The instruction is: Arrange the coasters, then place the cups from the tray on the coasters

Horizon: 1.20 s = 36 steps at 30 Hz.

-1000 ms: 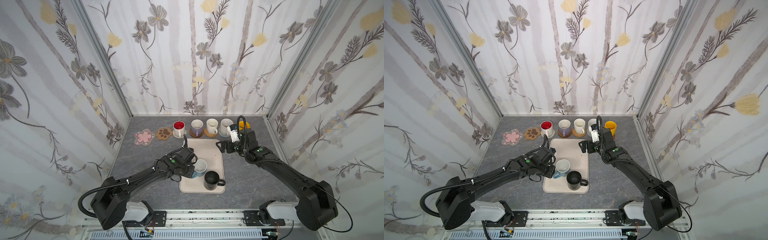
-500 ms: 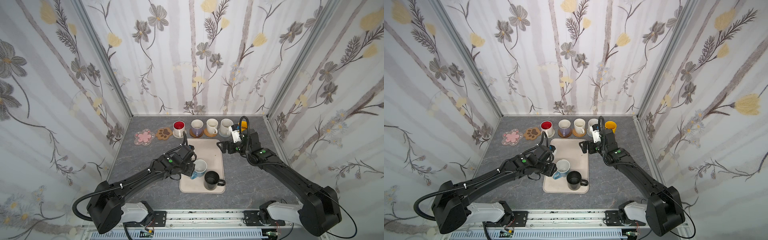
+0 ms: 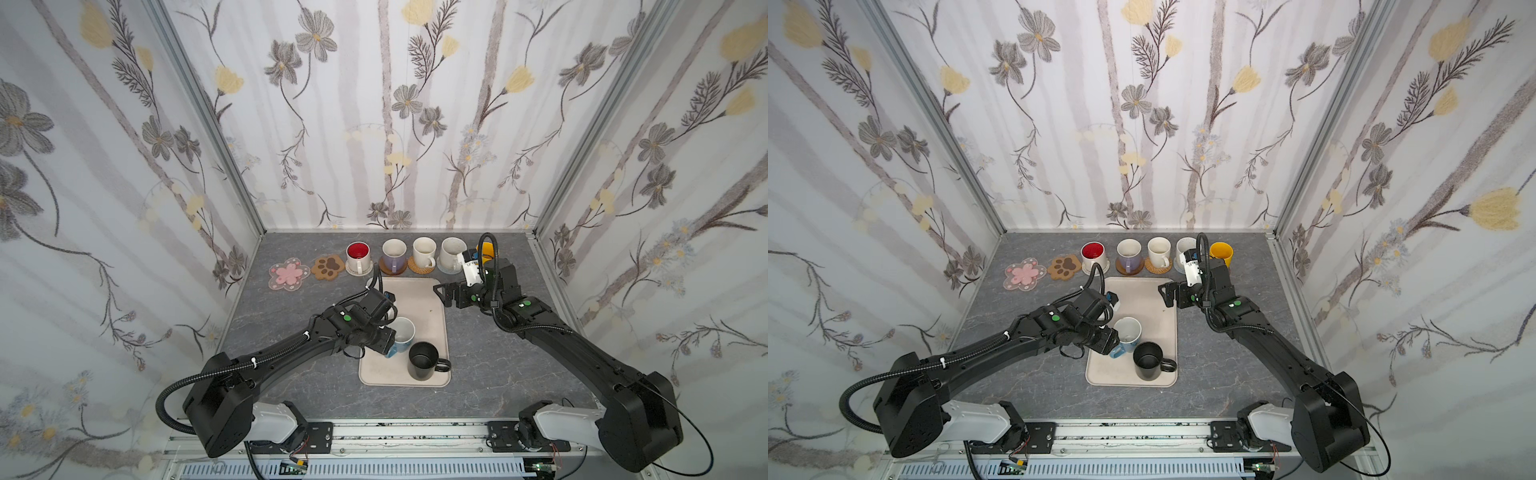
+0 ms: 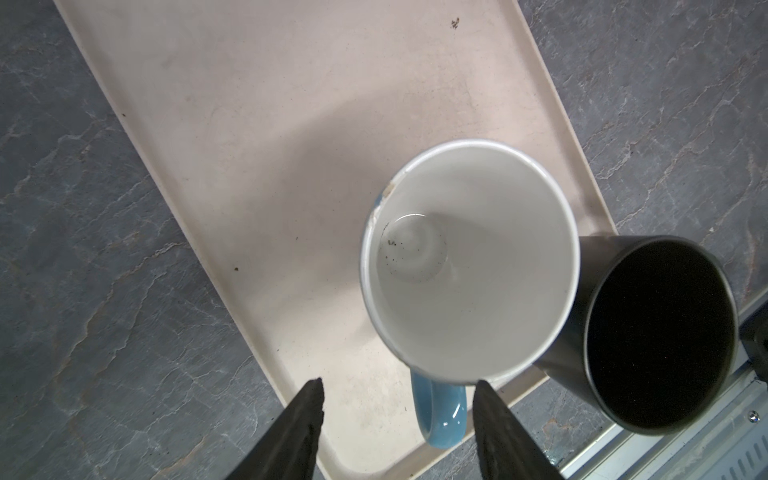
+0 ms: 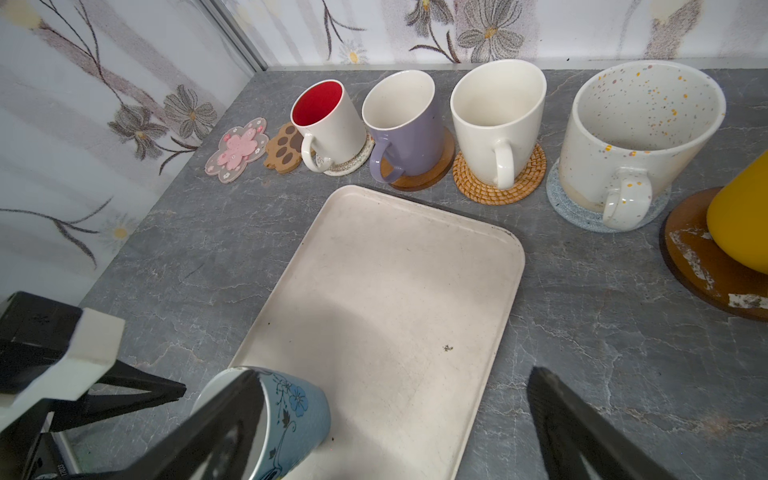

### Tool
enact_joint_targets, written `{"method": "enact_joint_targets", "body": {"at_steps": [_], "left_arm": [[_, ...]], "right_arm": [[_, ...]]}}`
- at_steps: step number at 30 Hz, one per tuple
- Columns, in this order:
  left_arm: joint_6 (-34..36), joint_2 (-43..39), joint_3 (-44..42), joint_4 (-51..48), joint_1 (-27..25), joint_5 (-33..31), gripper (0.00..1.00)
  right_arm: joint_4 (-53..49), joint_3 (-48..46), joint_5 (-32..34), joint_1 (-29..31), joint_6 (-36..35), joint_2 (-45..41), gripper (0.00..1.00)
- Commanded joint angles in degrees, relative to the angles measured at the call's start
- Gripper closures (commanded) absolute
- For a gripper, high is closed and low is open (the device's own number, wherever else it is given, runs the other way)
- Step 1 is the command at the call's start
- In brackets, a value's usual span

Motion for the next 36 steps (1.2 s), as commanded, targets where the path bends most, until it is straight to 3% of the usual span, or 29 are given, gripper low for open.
{"method": "enact_joint_targets", "body": {"at_steps": [1, 20, 29, 36], "left_arm": [[0.9, 1.5, 0.1, -0.5, 0.2, -0.6, 0.4], [-1.0, 3.1, 1.3, 0.7, 1.1, 1.5, 0.38], [-10.2, -0.2, 2.0, 0.8, 1.0, 2.5, 0.21], [-21.3, -5.2, -2.5, 3.6, -1.0, 0.5, 0.22]], "right_arm": [[2.6, 0.0, -0.3, 0.0, -0.1, 0.4, 0.0], [3.4, -0.2, -1.1, -0.5, -0.2, 1.8, 0.0], [3.1, -0.2, -0.6, -0.6, -0.1, 1.4, 0.01], [3.5, -0.7, 0.2, -0.6, 0.5, 1.0, 0.0]]}}
